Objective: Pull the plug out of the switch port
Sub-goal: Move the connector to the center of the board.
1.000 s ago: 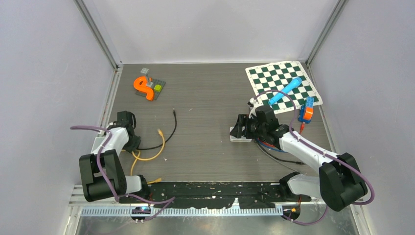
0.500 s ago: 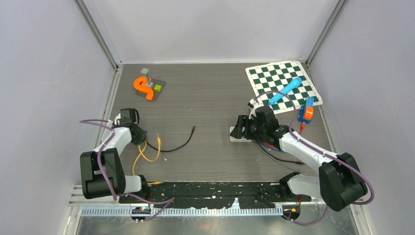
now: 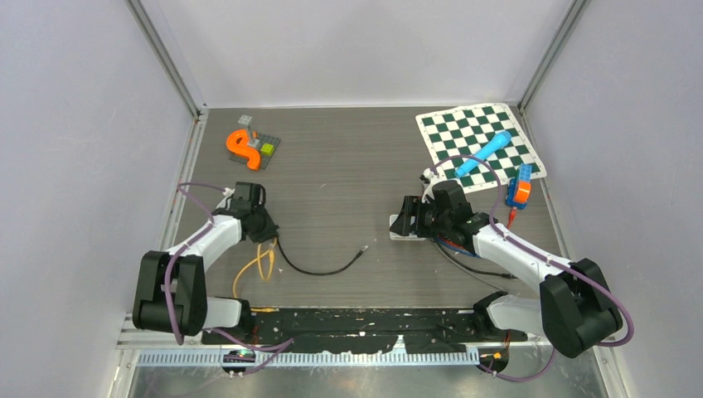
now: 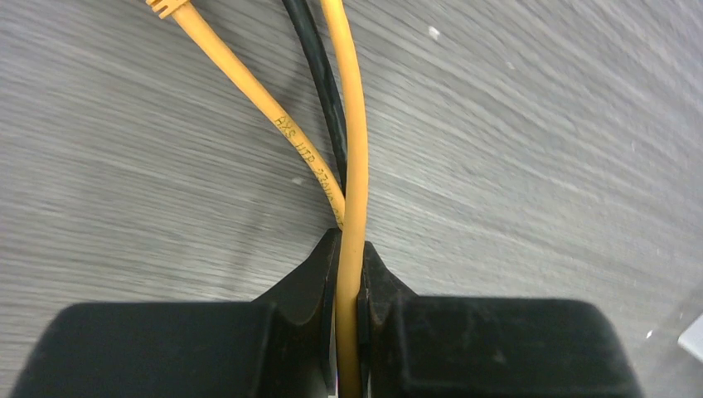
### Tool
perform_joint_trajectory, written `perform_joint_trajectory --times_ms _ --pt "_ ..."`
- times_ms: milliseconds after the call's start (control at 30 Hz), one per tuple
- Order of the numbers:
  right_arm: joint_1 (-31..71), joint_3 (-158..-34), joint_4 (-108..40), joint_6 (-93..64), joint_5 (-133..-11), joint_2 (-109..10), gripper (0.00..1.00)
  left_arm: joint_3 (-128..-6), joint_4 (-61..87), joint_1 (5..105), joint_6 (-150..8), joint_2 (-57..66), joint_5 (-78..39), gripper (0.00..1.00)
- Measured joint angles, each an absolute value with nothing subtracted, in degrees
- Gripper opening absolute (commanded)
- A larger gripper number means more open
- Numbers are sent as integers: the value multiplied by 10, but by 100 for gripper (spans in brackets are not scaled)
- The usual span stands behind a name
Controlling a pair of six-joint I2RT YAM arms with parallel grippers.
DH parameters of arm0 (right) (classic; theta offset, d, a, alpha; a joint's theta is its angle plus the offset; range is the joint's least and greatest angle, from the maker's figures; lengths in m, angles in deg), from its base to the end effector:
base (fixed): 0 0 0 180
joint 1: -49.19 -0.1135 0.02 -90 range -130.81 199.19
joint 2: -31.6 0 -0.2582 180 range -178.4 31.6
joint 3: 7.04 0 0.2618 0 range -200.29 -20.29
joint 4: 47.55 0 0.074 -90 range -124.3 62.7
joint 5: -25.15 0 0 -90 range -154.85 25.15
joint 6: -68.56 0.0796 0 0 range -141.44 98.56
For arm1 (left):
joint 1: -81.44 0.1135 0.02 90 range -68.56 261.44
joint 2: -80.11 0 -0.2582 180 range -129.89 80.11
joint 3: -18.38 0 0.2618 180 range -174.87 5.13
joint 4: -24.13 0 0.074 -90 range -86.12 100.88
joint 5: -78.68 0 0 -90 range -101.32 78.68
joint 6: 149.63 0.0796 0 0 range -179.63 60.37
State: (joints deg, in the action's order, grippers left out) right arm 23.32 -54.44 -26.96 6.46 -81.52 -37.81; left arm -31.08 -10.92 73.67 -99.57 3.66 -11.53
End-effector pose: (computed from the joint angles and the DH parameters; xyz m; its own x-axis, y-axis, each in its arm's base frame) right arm 0.2442 0.1438 0.1554 -0.8227 0.0992 -0.5597 -0.2523 0.8186 0.5160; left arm 0.2623 -0.0361 0.1100 -0.7589 -0.5444 -0.3574 -0.4569 0.8362 -0.3035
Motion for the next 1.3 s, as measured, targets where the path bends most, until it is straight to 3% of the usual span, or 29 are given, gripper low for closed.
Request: perform_joint_trajectory --times_ms 400,433,500,733,900,1067,1133,1300 --pt "233 -544 -278 79 -822 -384 69 -295 -87 560 -1026 38 -130 4" --pt "233 -544 -280 81 -824 -386 69 -295 -86 544 -1031 38 -130 7" --pt "233 -544 -282 86 -826 -388 69 -295 -85 515 -1042 38 -130 26" --pt "224 -546 -300 99 -830 -400 70 -289 -87 454 -1060 69 -131 68" --pt "191 -572 -305 107 -822 -420 70 -300 -130 453 -1044 159 -109 81" --pt "148 -613 -342 122 -805 -463 70 -349 -176 453 -1008 239 -89 86" --pt "134 -626 -356 128 -799 -481 69 -359 -187 453 -996 272 -82 98" --pt "108 -678 -376 140 -793 -545 69 -360 -218 454 -977 350 -26 100"
